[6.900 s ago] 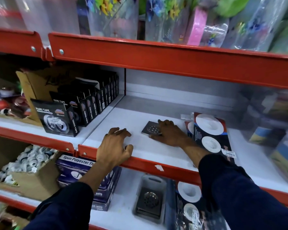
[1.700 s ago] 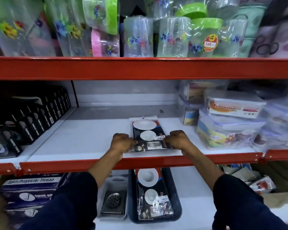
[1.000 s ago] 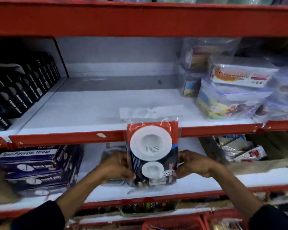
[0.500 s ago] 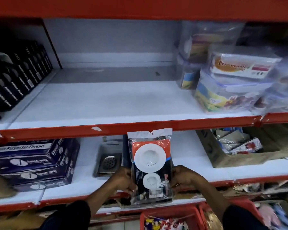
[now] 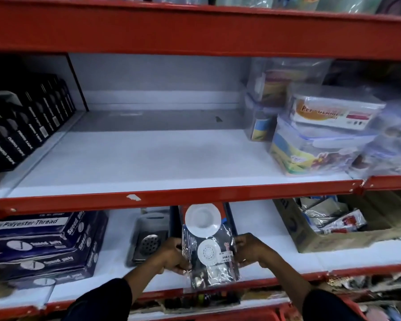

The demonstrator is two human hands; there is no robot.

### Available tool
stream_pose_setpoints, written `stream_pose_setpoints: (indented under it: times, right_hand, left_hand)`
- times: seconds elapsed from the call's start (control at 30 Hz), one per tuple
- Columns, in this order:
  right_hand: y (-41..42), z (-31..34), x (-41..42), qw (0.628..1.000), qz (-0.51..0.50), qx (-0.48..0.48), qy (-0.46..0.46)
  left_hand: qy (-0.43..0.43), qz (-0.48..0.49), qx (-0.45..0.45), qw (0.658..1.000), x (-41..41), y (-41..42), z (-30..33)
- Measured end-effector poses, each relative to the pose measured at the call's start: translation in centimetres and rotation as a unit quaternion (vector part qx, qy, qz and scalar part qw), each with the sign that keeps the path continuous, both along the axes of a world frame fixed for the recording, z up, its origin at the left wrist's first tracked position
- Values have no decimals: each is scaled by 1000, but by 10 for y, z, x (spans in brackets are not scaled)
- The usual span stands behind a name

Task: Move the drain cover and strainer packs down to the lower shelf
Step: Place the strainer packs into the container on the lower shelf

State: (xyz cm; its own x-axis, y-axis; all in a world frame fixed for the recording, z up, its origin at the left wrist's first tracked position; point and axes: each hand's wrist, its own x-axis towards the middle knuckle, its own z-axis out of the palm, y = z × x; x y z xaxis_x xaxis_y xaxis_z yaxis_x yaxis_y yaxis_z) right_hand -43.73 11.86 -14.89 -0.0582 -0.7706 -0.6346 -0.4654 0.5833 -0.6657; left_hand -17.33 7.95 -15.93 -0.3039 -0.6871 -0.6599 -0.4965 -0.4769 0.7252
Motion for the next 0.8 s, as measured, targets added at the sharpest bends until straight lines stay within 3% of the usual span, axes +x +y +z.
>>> stream_pose_setpoints:
  times: [0.13,0.23,0.33,0.47,0.8]
  right_hand:
    - [-20,-4,4,993,-54,-84,58]
    - [-21,-8,11,973,-64,-172,142]
    - [-24,-20,16,970,-45,-177,158]
    - [-27,-30,26,973,50,-117,190]
    - [-28,-48,31,975,79,-124,166]
  left_hand:
    - [5,57,-27,998,-6,-23,-6]
    - [-66,8,-146,987,-11,-27,-17]
    - [-112,-9,-211,971,-14,-23,-29]
    - [-108,4,-179,978,-20,-26,-41]
    - [-166,-23,-155,974,-30,-33,-59]
